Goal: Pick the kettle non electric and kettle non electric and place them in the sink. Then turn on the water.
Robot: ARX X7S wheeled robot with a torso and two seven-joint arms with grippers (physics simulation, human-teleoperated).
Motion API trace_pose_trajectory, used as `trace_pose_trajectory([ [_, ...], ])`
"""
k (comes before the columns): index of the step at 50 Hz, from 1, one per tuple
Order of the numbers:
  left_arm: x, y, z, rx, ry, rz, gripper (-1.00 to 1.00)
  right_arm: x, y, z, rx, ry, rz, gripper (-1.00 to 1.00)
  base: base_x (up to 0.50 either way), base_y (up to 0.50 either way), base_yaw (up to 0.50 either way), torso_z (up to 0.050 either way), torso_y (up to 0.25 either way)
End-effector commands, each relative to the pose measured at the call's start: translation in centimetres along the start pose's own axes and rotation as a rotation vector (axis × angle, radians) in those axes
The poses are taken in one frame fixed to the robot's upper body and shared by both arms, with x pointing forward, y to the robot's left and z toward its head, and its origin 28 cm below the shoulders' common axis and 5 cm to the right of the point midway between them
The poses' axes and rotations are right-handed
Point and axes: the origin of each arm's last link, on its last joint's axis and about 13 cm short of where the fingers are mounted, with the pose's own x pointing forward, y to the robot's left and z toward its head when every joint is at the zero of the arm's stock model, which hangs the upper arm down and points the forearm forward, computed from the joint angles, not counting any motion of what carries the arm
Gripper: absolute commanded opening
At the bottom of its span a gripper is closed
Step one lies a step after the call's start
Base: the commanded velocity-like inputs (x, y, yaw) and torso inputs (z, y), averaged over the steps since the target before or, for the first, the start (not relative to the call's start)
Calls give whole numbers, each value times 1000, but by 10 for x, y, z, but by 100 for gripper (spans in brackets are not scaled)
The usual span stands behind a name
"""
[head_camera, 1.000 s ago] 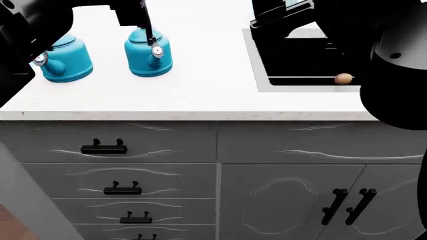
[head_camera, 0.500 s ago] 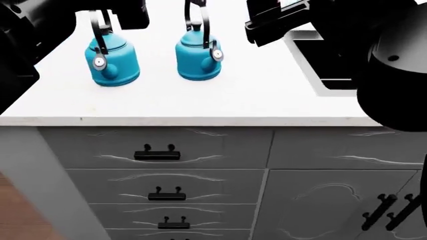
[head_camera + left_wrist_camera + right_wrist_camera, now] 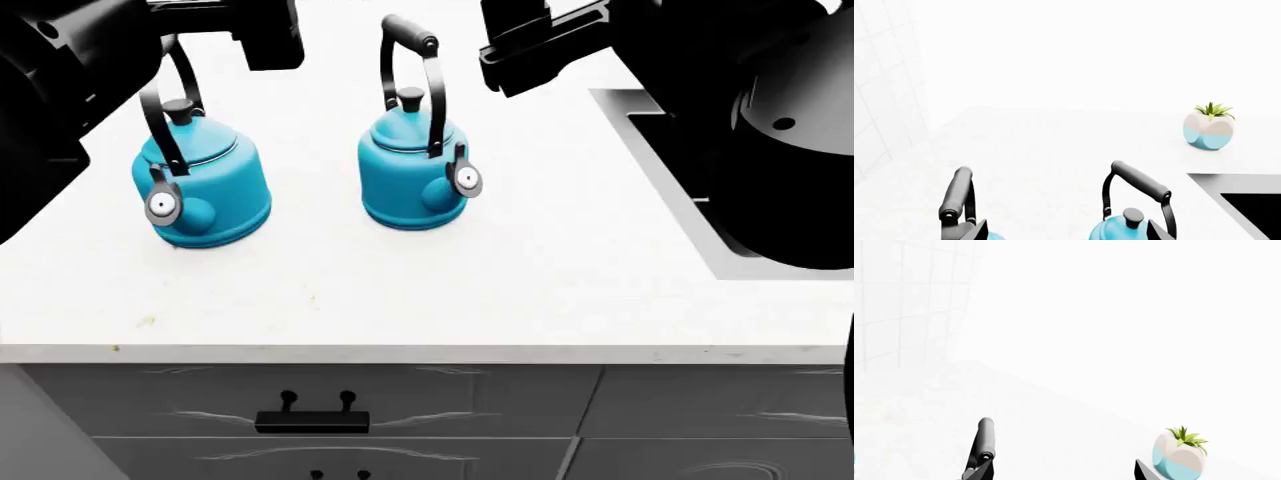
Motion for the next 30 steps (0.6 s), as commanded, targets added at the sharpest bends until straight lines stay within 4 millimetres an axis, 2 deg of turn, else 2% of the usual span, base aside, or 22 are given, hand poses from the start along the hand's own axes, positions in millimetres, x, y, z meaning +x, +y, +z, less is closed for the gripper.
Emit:
trace_pose_trajectory([
  [1, -2, 1, 3, -1, -2, 5, 100, -1, 1, 2, -3, -5, 10, 100, 500, 83, 0, 0, 15],
  [6, -3, 1, 5, -6, -9, 8, 100, -2, 2, 3, -35, 6, 16, 100, 440, 278, 0, 0, 0],
  [12, -3, 0, 5, -7, -8, 3, 100, -1, 0, 5, -25, -11, -18, 100, 109, 500, 0, 0, 2],
  [22, -4, 0, 6, -8, -10, 1, 100, 0, -1, 9, -12, 1, -54, 100, 0, 0, 0, 0, 0],
  [25, -4, 0, 6, -10, -10, 0, 100, -3, 0, 13, 0, -51, -4, 100, 0, 0, 0, 0, 0],
  [30, -6, 0, 9, -10, -20, 1, 100, -5, 1, 15, -7, -55, 5, 100, 500, 1, 0, 0, 0],
])
